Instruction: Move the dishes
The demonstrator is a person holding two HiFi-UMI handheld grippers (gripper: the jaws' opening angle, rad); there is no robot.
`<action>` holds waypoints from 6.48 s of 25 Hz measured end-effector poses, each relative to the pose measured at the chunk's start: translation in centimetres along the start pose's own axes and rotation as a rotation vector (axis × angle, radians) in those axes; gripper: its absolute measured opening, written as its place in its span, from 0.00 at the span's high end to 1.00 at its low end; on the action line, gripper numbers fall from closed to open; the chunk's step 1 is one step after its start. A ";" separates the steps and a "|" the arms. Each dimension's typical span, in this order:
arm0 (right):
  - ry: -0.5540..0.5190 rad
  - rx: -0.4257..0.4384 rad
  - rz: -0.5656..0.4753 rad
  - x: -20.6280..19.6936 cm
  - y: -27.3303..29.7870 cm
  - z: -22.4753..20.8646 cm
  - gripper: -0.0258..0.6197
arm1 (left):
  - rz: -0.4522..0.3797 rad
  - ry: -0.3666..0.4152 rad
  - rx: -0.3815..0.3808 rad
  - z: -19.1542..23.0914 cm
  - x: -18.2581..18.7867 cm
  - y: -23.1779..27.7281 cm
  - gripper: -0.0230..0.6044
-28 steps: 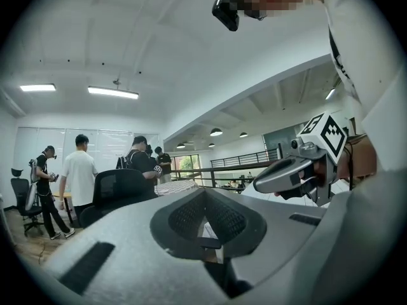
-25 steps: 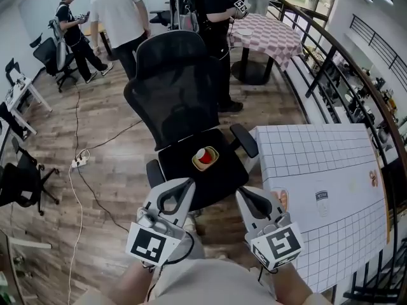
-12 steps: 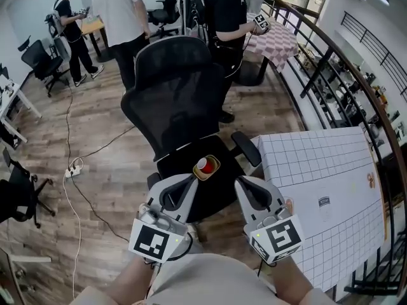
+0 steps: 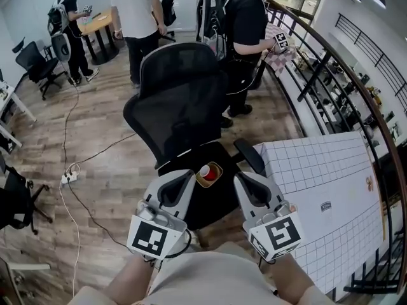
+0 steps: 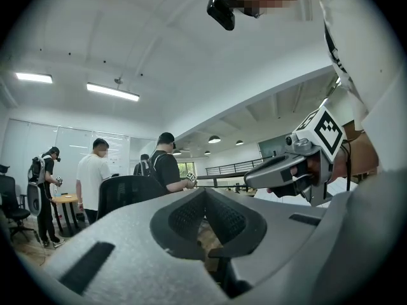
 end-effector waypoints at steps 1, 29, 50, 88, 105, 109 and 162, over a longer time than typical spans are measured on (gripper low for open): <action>-0.003 0.010 0.001 0.2 0.3 0.1 0.91 | -0.006 -0.002 0.004 0.1 0.2 0.0 0.94; 0.075 0.155 0.216 -8.1 11.0 -3.7 0.91 | 0.123 -0.106 0.175 5.4 -6.2 6.1 0.94; 0.246 0.145 0.472 -28.9 23.4 -3.7 0.79 | 0.248 -0.167 0.172 10.8 -23.8 14.8 0.94; 0.339 0.060 0.835 -57.5 30.4 3.3 0.84 | 0.436 -0.211 0.173 13.5 -50.4 17.8 0.94; 0.354 0.067 0.663 -46.6 27.1 -1.4 0.91 | 0.343 -0.270 0.225 13.7 -39.6 16.7 0.94; 0.387 0.050 0.584 -38.9 24.8 -4.4 0.91 | 0.274 -0.288 0.214 13.1 -32.5 16.8 0.94; 0.173 -0.209 -0.014 0.6 -2.4 -18.2 0.91 | -0.171 0.028 -0.104 -3.1 7.0 15.4 0.94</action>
Point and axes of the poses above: the fingertips, and each gripper's own axes: y forward along the fingers, z to its left, x out of its top, the point moved 6 cm from there along -y, backward along the fingers, and after that the axes turned 10 degrees about -y, right-handed, at the moved point
